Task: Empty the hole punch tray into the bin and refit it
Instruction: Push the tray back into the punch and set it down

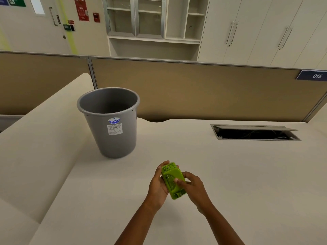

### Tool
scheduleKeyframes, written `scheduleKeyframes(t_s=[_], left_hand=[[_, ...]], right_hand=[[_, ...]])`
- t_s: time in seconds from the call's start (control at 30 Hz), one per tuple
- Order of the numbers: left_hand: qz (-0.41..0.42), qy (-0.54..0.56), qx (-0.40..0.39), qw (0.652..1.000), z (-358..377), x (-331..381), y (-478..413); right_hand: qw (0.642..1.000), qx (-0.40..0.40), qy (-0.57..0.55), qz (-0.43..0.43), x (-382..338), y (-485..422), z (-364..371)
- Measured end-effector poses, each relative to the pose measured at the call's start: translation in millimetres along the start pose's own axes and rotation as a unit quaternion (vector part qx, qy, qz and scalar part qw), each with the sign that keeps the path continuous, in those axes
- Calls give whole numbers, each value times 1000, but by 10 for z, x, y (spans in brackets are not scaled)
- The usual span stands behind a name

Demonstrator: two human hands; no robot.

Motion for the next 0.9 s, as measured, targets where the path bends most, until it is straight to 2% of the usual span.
scheduleKeyframes(t_s=[0.27, 0.47, 0.9], left_hand=[[37, -32, -8, 999, 51, -22, -54], [51, -30, -10, 998, 99, -36, -85], [1, -35, -15, 999, 111, -48, -88]], right_hand=[[994, 26, -105, 32, 7, 2, 39], [990, 47, -127, 48, -36, -35, 62], [978, 81, -160, 104, -8, -45, 62]])
Point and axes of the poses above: each hand's wrist, its own y-axis away from the middle knuckle, its own z-axis out of the palm, x = y × z, the point moved 2 cm from there along -y, towards the middle knuckle, and after that the axes turned 13 degrees about -y, right-handed, at the moved point
